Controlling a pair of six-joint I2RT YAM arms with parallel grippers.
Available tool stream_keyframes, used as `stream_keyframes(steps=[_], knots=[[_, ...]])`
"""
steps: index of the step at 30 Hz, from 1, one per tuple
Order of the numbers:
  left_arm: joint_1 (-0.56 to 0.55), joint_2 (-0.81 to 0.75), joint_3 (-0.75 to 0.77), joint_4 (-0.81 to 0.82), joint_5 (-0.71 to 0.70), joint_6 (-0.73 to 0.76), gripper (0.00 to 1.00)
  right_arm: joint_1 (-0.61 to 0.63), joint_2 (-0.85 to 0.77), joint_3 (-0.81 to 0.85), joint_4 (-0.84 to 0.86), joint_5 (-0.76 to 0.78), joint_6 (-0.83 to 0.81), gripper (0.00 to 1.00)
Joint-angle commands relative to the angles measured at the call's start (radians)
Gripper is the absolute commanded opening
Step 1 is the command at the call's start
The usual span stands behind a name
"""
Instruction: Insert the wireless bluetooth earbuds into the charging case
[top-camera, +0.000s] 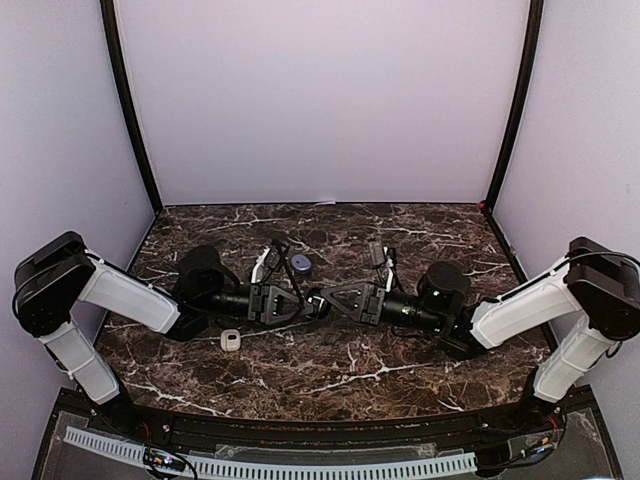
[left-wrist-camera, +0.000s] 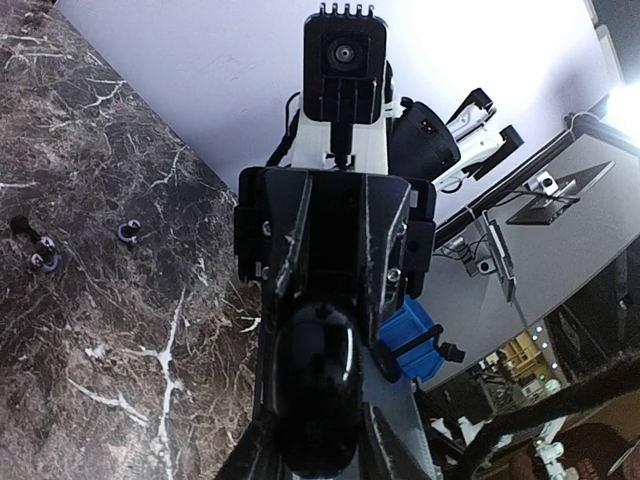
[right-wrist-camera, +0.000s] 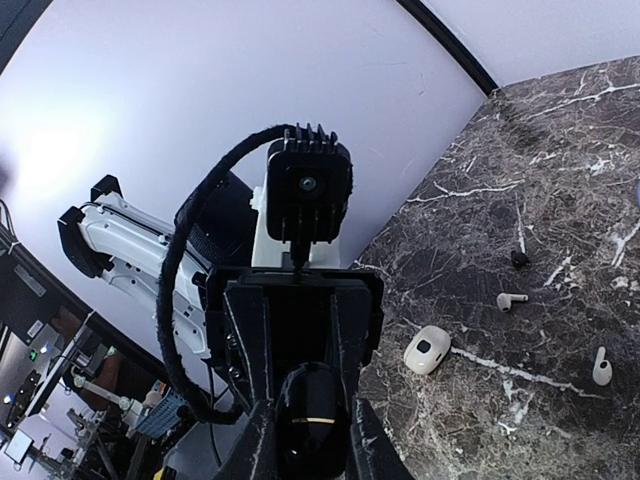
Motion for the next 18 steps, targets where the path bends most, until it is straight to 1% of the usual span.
stream_keyframes(steps=[1,5,13,15,18], knots=[[-0.004,-0.032,-0.013,-0.055,-0.015,0.067,0.39,-0.009,-0.04,-0.002,-0.011,0.01,-0.048,0.12],[0.0,-0.04,-0.019,-0.097,-0.038,0.098,0.51,-0.015,-0.061,-0.026,-0.047,0.02,-0.063,0.09],[0.015,-0.062,-0.043,-0.112,-0.046,0.117,0.76,-0.027,-0.095,-0.061,-0.095,0.019,-0.093,0.07],[0.024,-0.079,-0.052,-0.126,-0.048,0.127,0.8,-0.028,-0.111,-0.067,-0.122,0.027,-0.116,0.06],[0.037,-0.117,-0.06,-0.188,-0.065,0.158,0.83,-0.033,-0.142,-0.073,-0.17,0.037,-0.155,0.06]])
